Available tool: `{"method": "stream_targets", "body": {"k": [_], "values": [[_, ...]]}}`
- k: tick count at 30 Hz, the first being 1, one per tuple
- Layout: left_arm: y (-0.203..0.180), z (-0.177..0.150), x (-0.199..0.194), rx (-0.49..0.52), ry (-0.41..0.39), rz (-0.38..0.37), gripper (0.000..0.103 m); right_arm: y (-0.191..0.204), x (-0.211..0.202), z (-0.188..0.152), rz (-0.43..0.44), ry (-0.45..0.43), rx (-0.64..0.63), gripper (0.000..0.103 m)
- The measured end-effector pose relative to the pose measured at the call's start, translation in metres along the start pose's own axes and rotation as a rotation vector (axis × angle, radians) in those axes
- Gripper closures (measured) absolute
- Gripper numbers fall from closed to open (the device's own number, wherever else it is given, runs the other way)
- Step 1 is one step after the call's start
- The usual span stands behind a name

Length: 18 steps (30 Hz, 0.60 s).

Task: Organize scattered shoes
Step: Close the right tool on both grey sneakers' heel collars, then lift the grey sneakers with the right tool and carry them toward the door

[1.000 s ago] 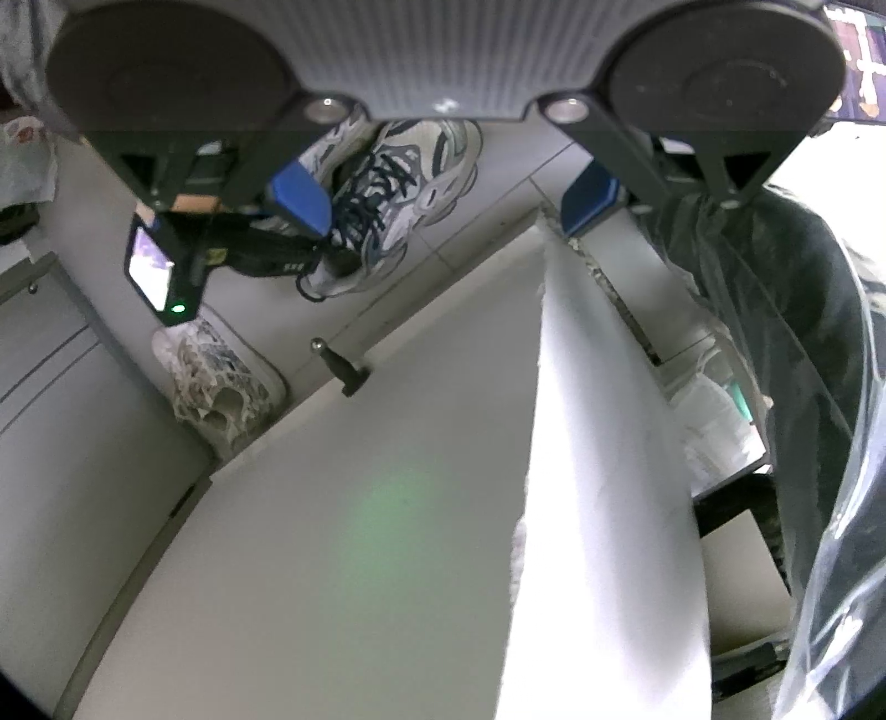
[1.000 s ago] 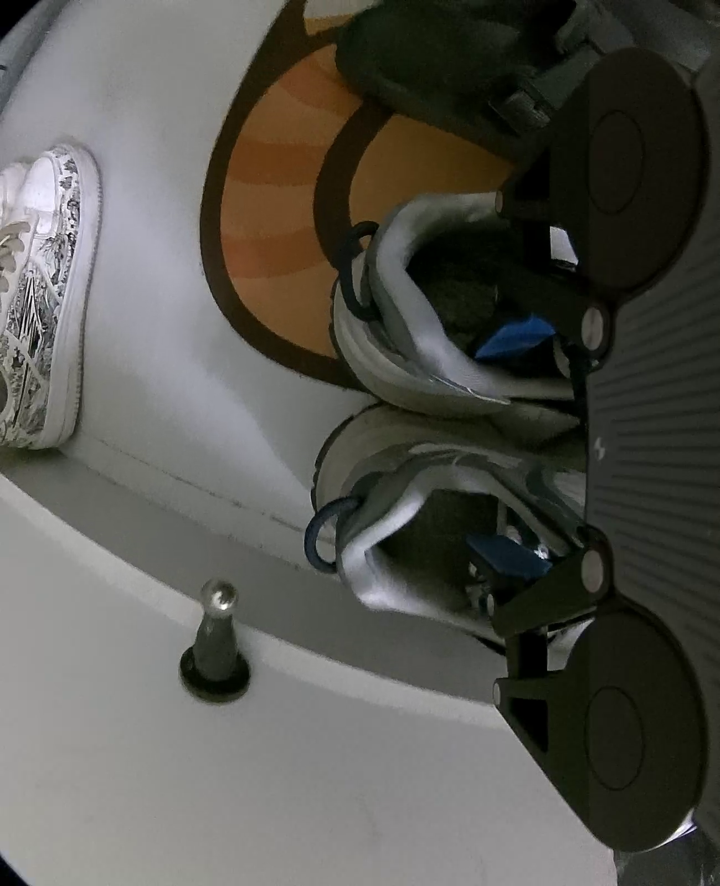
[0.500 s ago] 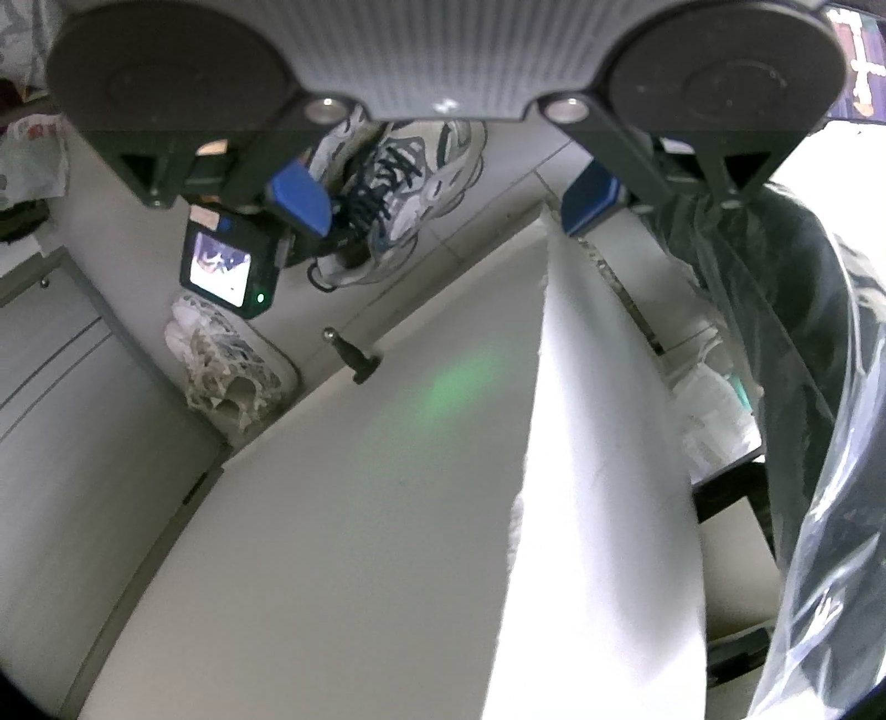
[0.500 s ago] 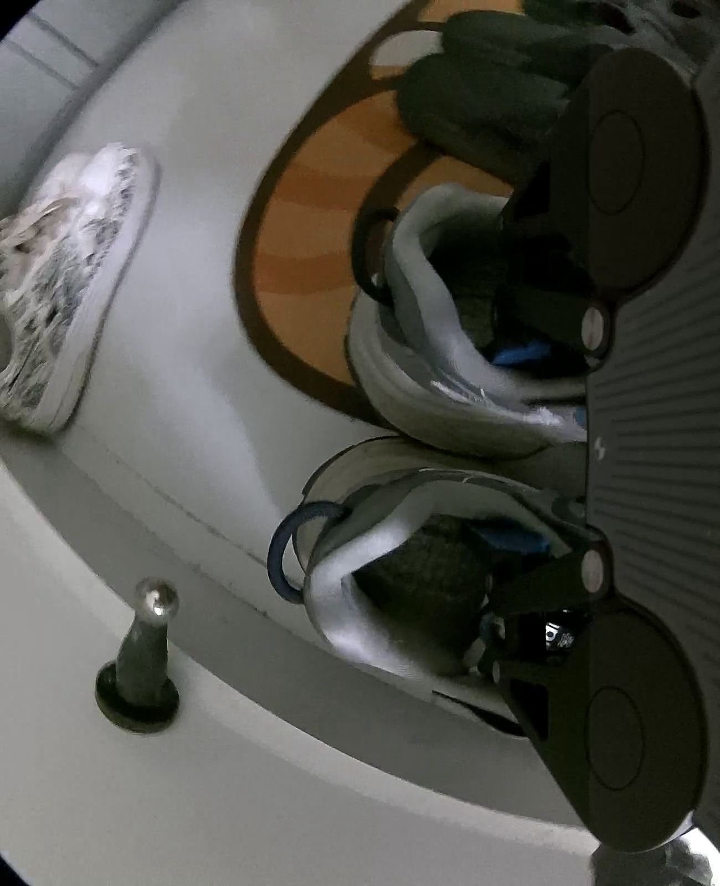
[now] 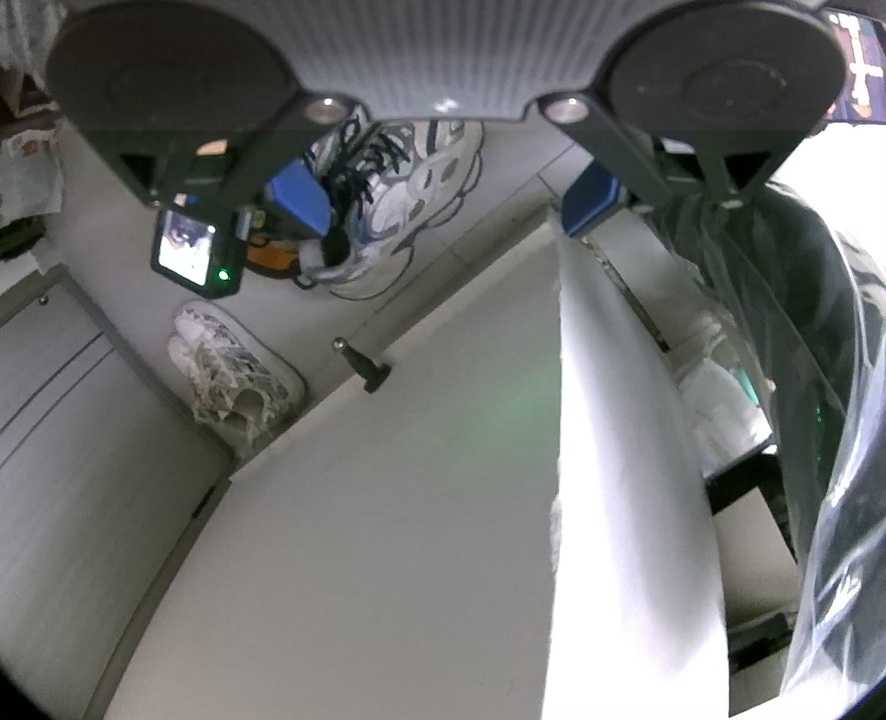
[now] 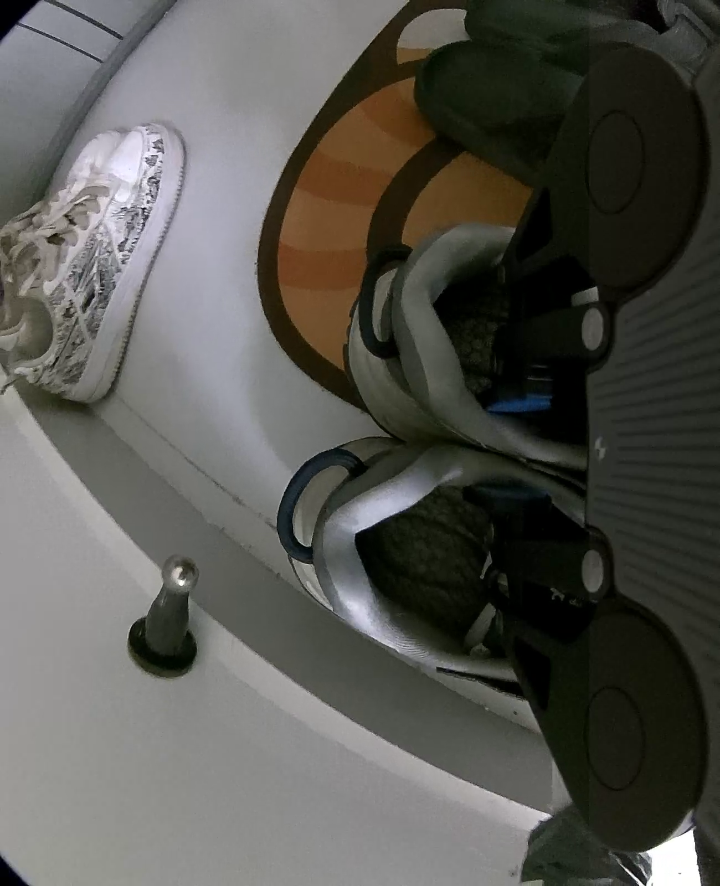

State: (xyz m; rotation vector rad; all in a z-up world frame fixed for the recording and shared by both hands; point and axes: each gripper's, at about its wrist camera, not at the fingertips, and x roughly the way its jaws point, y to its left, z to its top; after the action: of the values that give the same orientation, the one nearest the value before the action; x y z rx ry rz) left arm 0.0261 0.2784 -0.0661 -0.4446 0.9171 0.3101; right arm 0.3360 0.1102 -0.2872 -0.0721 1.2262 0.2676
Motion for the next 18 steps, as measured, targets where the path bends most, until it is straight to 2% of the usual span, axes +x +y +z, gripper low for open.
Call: {"method": "stream_targets", "body": {"k": [13, 18], "values": [[-0.013, 0.002, -0.005, 0.011, -0.016, 0.006, 0.010, -0.008, -0.041, -0.008, 0.100, -0.054, -0.061, 0.078], [-0.011, 0.001, -0.004, 0.006, -0.009, 0.020, 0.010, -0.007, -0.059, -0.013, 0.144, -0.118, -0.090, 0.079]]}}
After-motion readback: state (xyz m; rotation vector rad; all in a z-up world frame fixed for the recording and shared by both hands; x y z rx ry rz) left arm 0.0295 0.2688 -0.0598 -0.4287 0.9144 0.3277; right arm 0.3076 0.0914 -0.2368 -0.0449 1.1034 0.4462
